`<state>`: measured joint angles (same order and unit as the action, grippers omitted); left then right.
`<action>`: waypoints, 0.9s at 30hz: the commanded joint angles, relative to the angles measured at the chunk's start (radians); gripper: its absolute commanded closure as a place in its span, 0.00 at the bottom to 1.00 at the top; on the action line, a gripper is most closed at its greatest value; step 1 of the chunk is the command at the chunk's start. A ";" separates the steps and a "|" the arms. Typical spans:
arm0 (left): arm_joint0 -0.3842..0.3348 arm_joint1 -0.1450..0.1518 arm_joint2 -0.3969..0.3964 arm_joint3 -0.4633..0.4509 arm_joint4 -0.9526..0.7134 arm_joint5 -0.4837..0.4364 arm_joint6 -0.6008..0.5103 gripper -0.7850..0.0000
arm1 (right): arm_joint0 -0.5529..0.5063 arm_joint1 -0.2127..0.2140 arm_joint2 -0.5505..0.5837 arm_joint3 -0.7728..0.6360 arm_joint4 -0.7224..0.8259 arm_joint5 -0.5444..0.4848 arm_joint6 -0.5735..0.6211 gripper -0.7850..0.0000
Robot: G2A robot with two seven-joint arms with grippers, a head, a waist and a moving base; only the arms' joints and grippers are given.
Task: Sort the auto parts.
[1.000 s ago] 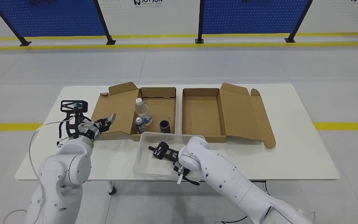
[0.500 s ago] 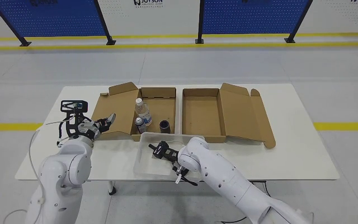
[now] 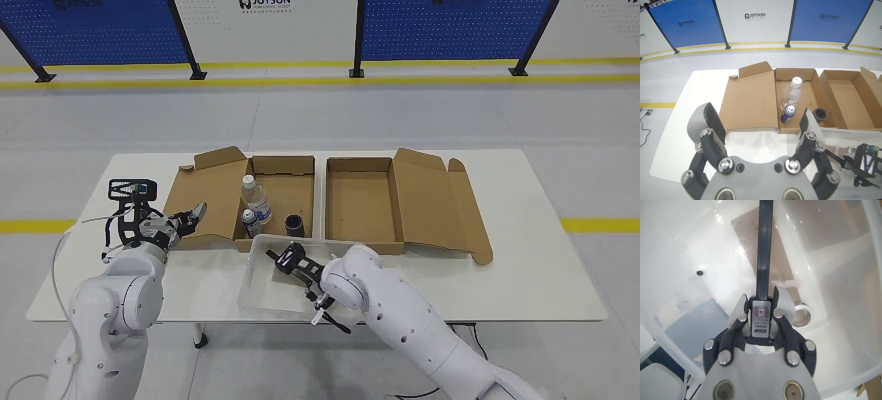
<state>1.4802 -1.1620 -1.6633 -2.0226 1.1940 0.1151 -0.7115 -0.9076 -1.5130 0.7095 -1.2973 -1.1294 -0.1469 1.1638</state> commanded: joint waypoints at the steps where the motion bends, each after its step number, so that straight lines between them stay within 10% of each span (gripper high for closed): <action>1: 0.000 0.000 0.000 0.000 0.000 0.000 0.000 0.00 | -0.018 0.006 0.016 -0.035 -0.006 0.015 0.007 1.00; 27: 0.000 0.000 0.000 0.000 0.000 0.000 0.000 0.00 | -0.171 0.045 0.162 -0.207 0.071 0.130 -0.050 1.00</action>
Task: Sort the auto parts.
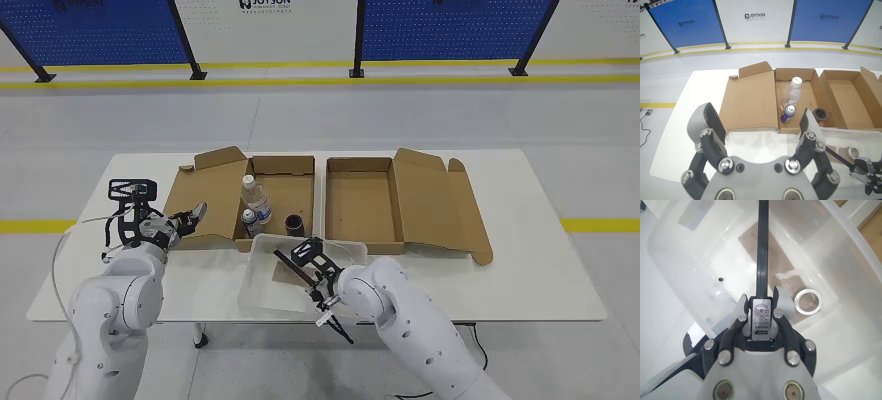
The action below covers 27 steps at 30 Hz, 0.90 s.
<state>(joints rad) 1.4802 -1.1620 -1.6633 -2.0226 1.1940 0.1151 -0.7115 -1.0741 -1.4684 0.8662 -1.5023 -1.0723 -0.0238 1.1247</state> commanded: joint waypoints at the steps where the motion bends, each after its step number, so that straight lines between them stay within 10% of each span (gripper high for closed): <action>1: 0.000 0.000 0.000 0.000 0.000 0.000 0.000 0.00 | -0.007 0.000 0.010 -0.004 0.020 0.011 -0.021 1.00; 27: 0.000 0.000 0.000 0.000 0.000 0.000 0.000 0.00 | -0.107 0.017 0.084 -0.115 0.135 0.082 -0.158 1.00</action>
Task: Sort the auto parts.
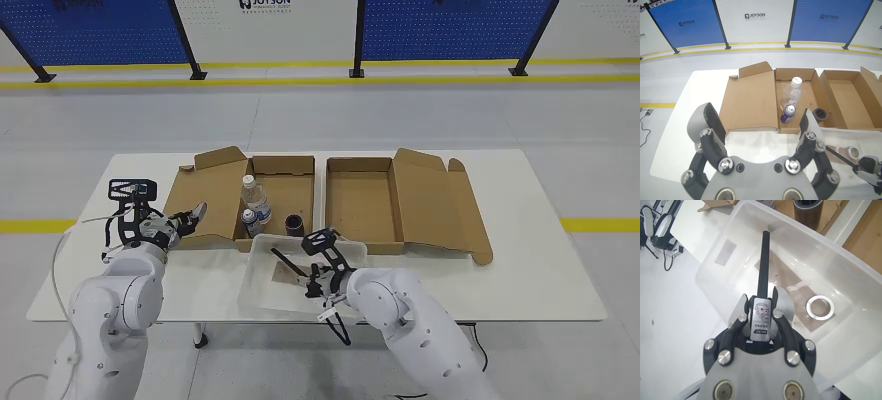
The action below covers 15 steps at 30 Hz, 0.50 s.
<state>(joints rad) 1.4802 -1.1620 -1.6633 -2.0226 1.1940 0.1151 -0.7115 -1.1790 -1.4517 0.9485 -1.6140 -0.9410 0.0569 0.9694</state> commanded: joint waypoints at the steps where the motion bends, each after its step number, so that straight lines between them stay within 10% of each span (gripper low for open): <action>1: 0.000 0.000 0.000 0.000 0.000 0.000 0.000 0.00 | -0.004 0.001 0.004 -0.006 0.007 0.004 -0.007 1.00; 15: 0.000 0.000 0.000 0.000 0.000 0.000 0.000 0.00 | -0.003 0.007 0.012 -0.027 0.026 0.016 -0.018 1.00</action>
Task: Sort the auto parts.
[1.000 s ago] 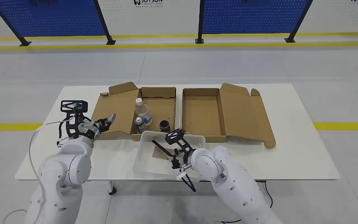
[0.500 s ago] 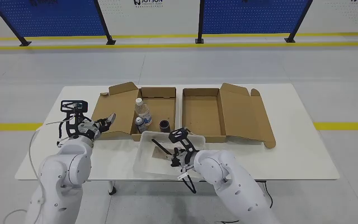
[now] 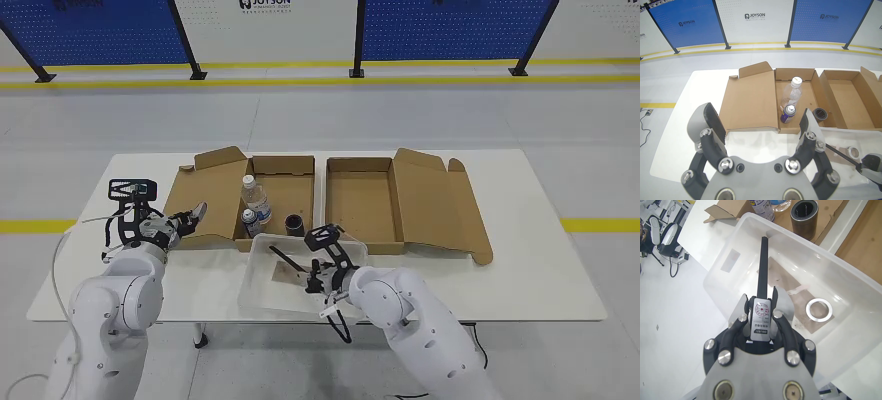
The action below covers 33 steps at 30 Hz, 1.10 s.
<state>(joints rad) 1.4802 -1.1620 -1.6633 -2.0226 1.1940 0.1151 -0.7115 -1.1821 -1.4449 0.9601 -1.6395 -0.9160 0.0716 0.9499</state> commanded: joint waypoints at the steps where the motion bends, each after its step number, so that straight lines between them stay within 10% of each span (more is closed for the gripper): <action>1: 0.000 0.000 0.000 0.000 0.000 0.000 0.000 0.00 | 0.000 0.001 0.000 -0.004 0.000 0.002 0.003 1.00; 33: 0.000 0.000 0.000 0.000 0.000 0.000 0.000 0.00 | -0.009 0.017 0.025 -0.083 0.021 0.053 -0.017 1.00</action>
<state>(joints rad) 1.4802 -1.1620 -1.6633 -2.0226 1.1940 0.1151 -0.7115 -1.1922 -1.4287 0.9856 -1.7227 -0.8914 0.1240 0.9312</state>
